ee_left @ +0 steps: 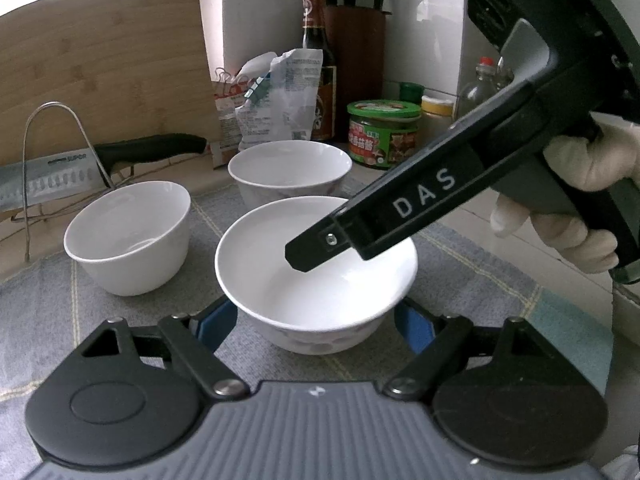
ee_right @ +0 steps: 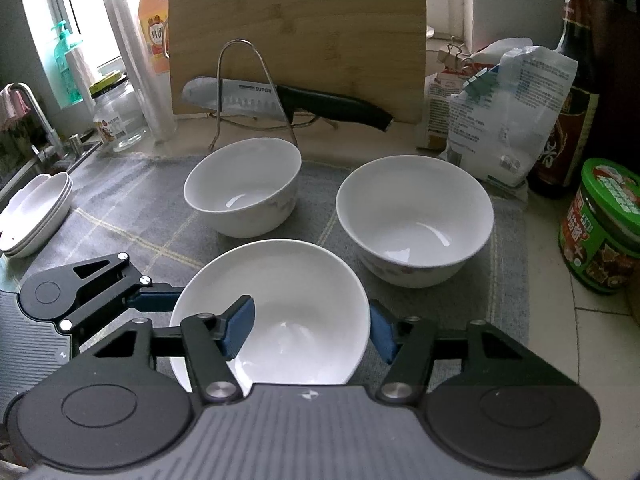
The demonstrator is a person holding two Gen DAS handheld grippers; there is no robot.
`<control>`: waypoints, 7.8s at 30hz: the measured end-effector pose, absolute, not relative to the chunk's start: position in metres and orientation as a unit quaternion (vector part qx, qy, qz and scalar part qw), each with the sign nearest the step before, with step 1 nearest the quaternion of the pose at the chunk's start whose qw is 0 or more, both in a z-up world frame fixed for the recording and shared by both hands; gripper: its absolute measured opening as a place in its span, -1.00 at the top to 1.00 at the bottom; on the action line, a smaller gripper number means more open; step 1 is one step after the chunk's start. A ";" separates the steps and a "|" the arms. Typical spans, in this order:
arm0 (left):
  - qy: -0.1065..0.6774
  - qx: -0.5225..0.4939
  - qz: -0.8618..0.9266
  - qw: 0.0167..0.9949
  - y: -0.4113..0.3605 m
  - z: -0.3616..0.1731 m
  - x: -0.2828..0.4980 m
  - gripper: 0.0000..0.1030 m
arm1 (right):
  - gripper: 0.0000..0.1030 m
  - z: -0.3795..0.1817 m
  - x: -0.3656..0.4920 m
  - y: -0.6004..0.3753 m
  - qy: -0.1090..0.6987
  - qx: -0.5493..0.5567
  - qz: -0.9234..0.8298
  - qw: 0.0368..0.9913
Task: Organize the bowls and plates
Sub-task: 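Lift the white bowl with the right tool and carry it toward the plate stack, then lower the white bowl onto the mat and open the right tool, then move the left tool toward the plain white bowl by the cutting board, then close the left tool on the rim of the plain white bowl, then lift the bowl with the left tool and carry it over the first bowl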
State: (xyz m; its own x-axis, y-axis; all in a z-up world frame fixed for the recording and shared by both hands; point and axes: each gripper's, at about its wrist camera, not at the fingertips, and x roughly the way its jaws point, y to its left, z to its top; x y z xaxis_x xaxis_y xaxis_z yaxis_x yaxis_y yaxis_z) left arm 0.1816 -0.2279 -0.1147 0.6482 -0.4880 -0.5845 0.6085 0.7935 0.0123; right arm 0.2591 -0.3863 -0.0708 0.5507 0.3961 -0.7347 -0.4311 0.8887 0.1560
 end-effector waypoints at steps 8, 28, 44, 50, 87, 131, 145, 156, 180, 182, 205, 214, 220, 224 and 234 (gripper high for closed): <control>0.292 0.108 -0.302 0.901 -0.219 -0.107 0.175 -0.65 | -0.28 -0.064 0.252 -0.379 0.409 -0.020 0.244 0.879; 0.305 0.089 -0.257 0.913 -0.147 -0.085 0.137 -0.65 | -0.28 -0.045 0.229 -0.303 0.395 -0.035 0.306 0.865; 0.315 0.079 -0.226 0.918 -0.079 -0.080 0.122 -0.65 | -0.28 -0.041 0.221 -0.229 0.398 -0.048 0.341 0.851; 0.320 0.077 -0.221 0.918 -0.060 -0.082 0.120 -0.65 | -0.28 -0.045 0.221 -0.208 0.403 -0.053 0.346 0.846; 0.338 0.073 -0.199 0.917 -0.020 -0.089 0.107 -0.97 | -1.00 -0.053 0.218 -0.187 0.400 -0.047 0.321 0.857; 0.327 0.063 -0.185 0.925 -0.094 -0.030 0.158 -0.98 | -1.00 -0.063 0.192 -0.303 0.363 -0.104 0.157 0.912; 0.348 0.043 -0.222 0.910 -0.115 -0.009 0.240 -0.98 | -1.00 -0.059 0.235 -0.293 0.318 -0.106 0.178 0.925; 0.390 0.047 -0.224 0.892 -0.145 -0.042 0.304 -0.98 | -1.00 -0.082 0.280 -0.292 0.333 -0.093 0.209 0.915; 0.419 0.043 -0.235 0.876 -0.160 -0.077 0.357 -0.69 | -0.75 -0.091 0.308 -0.281 0.328 -0.096 0.251 0.905; 0.419 0.044 -0.236 0.876 -0.160 -0.077 0.357 -0.69 | -0.75 -0.091 0.309 -0.280 0.327 -0.098 0.251 0.906; 0.417 0.053 -0.243 0.874 -0.156 -0.070 0.348 -0.62 | -0.75 -0.073 0.299 -0.277 0.322 -0.101 0.260 0.905; 0.408 0.043 -0.246 0.878 -0.149 -0.049 0.321 -0.62 | -0.75 -0.054 0.275 -0.276 0.314 -0.105 0.273 0.903; 0.402 0.042 -0.246 0.881 -0.144 -0.039 0.302 -0.62 | -0.75 -0.044 0.259 -0.272 0.309 -0.116 0.279 0.902; 0.397 0.040 -0.242 0.884 -0.138 -0.031 0.290 -0.62 | -0.75 -0.036 0.249 -0.269 0.303 -0.119 0.285 0.901; 0.385 0.043 -0.226 0.894 -0.123 -0.017 0.260 -0.62 | -0.75 -0.023 0.226 -0.257 0.292 -0.125 0.305 0.898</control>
